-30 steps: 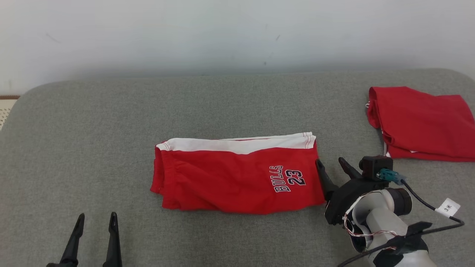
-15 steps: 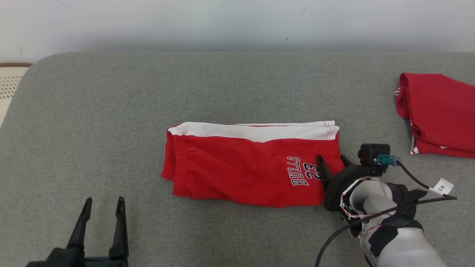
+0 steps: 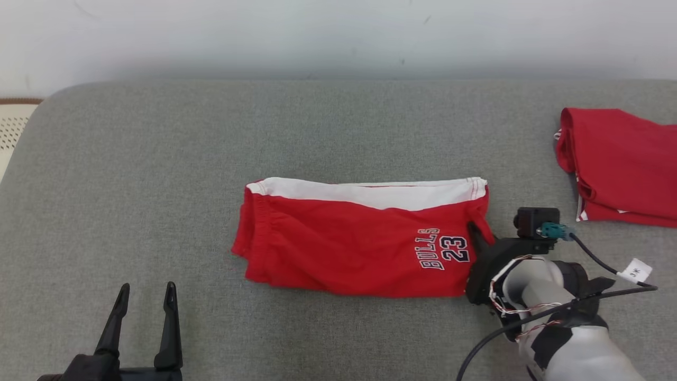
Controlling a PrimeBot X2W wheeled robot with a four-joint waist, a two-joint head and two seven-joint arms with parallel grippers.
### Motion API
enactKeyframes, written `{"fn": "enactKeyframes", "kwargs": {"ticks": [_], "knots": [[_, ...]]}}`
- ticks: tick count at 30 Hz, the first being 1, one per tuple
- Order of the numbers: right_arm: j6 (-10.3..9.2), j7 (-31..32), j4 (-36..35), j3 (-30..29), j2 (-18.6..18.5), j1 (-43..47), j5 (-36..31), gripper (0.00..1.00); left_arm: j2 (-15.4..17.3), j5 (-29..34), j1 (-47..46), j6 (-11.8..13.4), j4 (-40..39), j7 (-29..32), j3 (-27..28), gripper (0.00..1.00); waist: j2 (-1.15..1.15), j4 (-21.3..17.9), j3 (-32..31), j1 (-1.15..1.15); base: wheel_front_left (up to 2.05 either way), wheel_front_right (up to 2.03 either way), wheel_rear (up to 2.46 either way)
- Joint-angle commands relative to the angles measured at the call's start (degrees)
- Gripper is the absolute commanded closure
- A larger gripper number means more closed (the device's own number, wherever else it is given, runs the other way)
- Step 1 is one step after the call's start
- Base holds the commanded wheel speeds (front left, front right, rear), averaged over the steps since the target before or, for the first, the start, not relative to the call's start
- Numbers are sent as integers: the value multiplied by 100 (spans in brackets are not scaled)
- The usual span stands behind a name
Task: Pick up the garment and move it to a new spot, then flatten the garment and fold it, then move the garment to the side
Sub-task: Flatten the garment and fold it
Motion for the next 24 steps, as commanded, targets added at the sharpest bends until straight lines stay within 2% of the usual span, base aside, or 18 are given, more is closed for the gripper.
{"fn": "enactKeyframes", "kwargs": {"ticks": [1, 10, 24], "knots": [[1, -50, -22, 42, -82, 62, 58, 100, 2, 64, 80, 21, 21, -22, 6, 0, 0, -48, -97, 1, 0, 0, 0], [1, -46, -393, 410, -528, 157, 509, 100, -9, -2, 264, 22, 16, -22, 16, 0, 0, -145, -342, 1, 0, 0, 0], [1, 514, -2489, 1289, -748, 288, 2088, 100, -32, -49, 251, 5, 32, -22, -92, 0, 0, -145, -373, 1, 0, 0, 0]]}}
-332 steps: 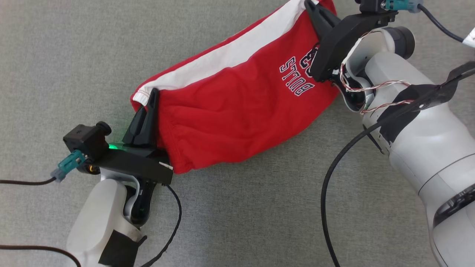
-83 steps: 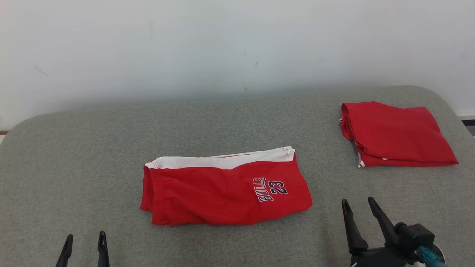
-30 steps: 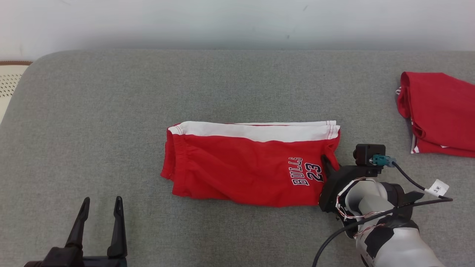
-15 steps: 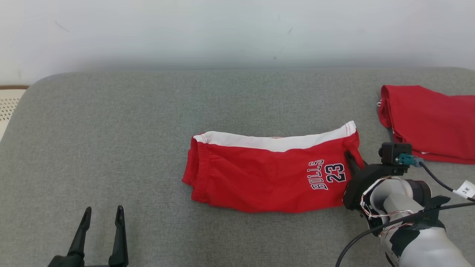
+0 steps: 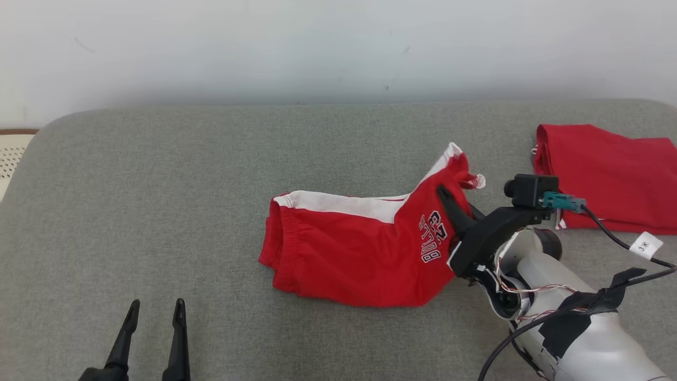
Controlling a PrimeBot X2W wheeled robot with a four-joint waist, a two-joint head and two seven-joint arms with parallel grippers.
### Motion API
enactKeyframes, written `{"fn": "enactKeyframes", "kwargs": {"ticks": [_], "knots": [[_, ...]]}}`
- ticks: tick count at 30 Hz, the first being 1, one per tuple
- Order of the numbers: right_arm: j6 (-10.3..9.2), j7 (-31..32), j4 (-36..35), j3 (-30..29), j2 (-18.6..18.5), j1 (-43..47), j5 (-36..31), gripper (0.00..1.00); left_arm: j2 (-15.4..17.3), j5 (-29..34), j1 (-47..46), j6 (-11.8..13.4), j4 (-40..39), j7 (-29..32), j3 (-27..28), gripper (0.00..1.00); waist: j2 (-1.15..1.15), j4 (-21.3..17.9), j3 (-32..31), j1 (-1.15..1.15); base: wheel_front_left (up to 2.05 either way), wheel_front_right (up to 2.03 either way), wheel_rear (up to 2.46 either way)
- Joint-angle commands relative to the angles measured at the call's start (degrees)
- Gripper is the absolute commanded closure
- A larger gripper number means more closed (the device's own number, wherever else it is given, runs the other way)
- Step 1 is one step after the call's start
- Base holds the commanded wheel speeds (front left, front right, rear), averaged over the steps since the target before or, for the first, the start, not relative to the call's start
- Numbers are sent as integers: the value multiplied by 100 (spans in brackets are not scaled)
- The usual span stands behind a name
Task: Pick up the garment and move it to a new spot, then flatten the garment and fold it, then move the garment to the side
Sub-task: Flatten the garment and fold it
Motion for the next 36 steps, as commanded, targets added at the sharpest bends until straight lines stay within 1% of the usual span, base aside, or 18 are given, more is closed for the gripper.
{"fn": "enactKeyframes", "kwargs": {"ticks": [1, 7, 11, 14, 18, 24, 30, 36], "knots": [[3, 29, -134, 66, -35, 34, 119, 100, 2, -25, -14, 4, 23, -22, -7, 0, 0, 30, 13, 0, 0, 0, 0], [3, 223, -618, 374, 6, -74, 638, 100, -11, -58, -96, -39, 79, -22, -107, 0, 0, 185, 26, 0, 0, 0, 0], [3, 227, -638, 534, 90, -152, 730, 100, -17, -79, -105, -37, 93, -22, -172, 0, 0, 268, 33, 0, 0, 0, 0], [3, 214, -565, 669, 225, -259, 801, 100, -23, -96, -140, -29, 113, -22, -247, 0, 0, 362, 59, 0, 0, 0, 0], [3, 206, -336, 862, 425, -399, 864, 100, -27, -134, -221, -43, 157, -22, -343, 0, 0, 487, 111, 0, 0, 0, 0], [3, 192, 208, 1089, 745, -612, 969, 100, -29, -193, -346, -38, 233, -22, -530, 0, 0, 710, 216, 0, 0, 0, 0], [3, 73, 723, 1299, 938, -801, 1020, 100, -32, -297, -460, -30, 309, -22, -710, 0, 0, 955, 317, 0, 0, 0, 0], [3, -52, 1115, 1437, 1041, -945, 1142, 100, -33, -369, -557, 30, 362, -22, -933, 0, 0, 1147, 397, 0, 0, 0, 0]]}}
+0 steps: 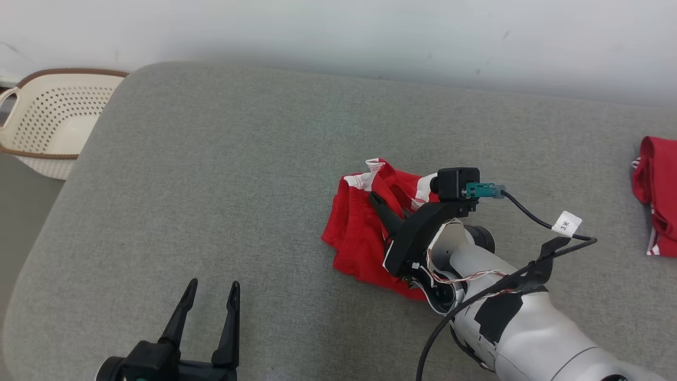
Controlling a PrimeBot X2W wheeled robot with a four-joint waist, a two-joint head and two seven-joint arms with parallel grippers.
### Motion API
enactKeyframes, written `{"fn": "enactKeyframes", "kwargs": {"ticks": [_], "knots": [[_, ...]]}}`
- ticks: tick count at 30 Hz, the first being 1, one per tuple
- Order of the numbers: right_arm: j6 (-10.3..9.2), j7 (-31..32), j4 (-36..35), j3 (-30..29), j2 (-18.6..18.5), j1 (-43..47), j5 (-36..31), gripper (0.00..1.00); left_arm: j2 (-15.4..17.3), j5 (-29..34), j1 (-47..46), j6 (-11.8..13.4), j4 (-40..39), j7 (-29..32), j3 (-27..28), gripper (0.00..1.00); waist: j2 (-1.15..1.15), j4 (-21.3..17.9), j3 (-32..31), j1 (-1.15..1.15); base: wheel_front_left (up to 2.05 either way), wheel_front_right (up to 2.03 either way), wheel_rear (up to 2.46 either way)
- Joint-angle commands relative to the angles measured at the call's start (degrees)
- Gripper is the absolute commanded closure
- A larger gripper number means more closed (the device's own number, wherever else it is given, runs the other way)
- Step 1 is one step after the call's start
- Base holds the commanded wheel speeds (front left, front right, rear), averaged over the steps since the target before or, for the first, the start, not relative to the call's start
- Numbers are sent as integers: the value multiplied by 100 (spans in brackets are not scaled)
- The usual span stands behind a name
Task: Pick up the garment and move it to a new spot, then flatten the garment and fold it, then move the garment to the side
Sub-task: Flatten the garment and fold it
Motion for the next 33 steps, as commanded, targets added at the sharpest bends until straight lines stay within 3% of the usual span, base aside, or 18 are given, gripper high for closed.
{"fn": "enactKeyframes", "kwargs": {"ticks": [1, 4, 5, 7, 8, 19, 23, 33], "knots": [[3, -47, 64, 63, 56, -78, 50, 100, 3, -31, -68, 35, 23, -22, -43, 0, -1, 98, 62, 0, 0, 0, 0], [3, -69, 162, 145, 96, -127, 124, 100, 3, -55, -82, 68, 37, -22, -97, 0, -1, 135, 75, 0, 0, 0, 0], [3, -78, 180, 170, 103, -139, 154, 92, 3, -63, -82, 80, 42, -22, -107, 0, -1, 141, 75, 0, 0, 0, 0], [3, -90, 230, 255, 112, -159, 154, 5, 2, -70, -87, 89, 54, -22, -107, 0, -1, 139, 68, 0, 0, 0, 0], [3, -124, 227, 300, 114, -175, 135, 0, 2, -72, -82, 91, 57, -22, -96, 0, -1, 128, 59, 0, 0, 0, 0], [3, -675, -364, 522, -272, -196, 166, 0, 3, -9, 114, 107, 44, -22, 47, 0, -1, -155, -133, 0, 0, 0, 0], [3, -816, -620, 497, -605, -111, 96, 0, 3, 32, 177, 99, 22, -22, 119, 0, -1, -269, -201, 0, 0, 0, 0], [3, -905, -846, -92, -1323, 323, -570, 0, 3, 96, 281, 62, -68, -22, 244, 0, -1, -419, -245, 0, 0, 0, 0]]}}
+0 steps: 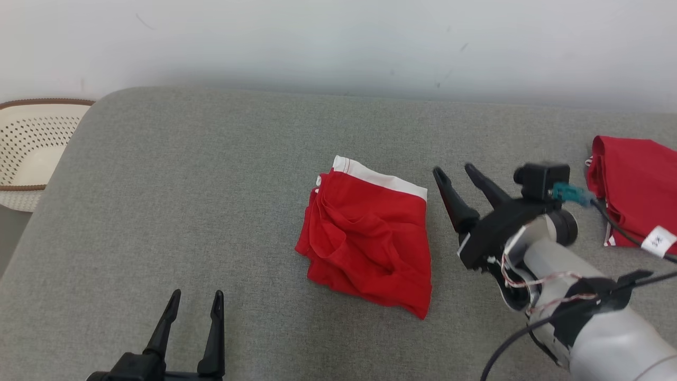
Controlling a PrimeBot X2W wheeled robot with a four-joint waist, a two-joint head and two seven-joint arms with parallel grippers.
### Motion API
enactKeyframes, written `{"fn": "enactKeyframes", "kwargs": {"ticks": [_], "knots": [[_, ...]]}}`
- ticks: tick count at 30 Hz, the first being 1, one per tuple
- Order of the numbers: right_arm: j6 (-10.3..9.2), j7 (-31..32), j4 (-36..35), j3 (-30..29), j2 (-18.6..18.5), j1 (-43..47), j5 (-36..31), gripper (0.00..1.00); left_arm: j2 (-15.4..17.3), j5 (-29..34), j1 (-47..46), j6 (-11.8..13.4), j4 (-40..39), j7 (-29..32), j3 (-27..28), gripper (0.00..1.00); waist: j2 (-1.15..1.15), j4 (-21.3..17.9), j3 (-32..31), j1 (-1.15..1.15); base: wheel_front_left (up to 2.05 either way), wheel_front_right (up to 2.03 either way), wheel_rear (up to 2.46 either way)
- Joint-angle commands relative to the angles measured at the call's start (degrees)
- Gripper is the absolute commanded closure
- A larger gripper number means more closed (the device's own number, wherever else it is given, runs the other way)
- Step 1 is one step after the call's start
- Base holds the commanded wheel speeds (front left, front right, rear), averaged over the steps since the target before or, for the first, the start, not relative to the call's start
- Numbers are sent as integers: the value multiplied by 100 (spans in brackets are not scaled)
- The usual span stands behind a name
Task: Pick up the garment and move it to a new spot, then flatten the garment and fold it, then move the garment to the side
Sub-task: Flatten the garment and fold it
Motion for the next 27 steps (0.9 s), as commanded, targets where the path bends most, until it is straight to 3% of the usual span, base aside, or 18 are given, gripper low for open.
{"fn": "enactKeyframes", "kwargs": {"ticks": [1, 8, 10, 12, 27], "knots": [[3, -4, 3, -23, 0, 182, -80, 0, 5, 71, 97, -2, -13, -22, 19, 0, 0, -3, -2, 0, 0, 0, 0], [3, -6, -31, -233, 110, 680, -303, 0, 5, 60, 90, -24, -39, -22, 39, 0, 0, -12, 57, 0, 0, 0, 0], [3, -6, -9, -292, 149, 681, -370, 42, 5, 66, 71, -34, -45, -22, 43, 0, 0, -16, 85, 0, 0, 0, 0], [3, -6, 28, -316, 188, 655, -511, 100, 5, 75, 41, -48, -43, -22, 42, 0, 0, -15, 113, 0, 0, 0, 0], [3, -7, 495, -764, 639, 539, -1944, 100, 5, 33, -181, -82, -12, -22, -41, 0, 0, 266, 444, 0, 0, 0, 0]]}}
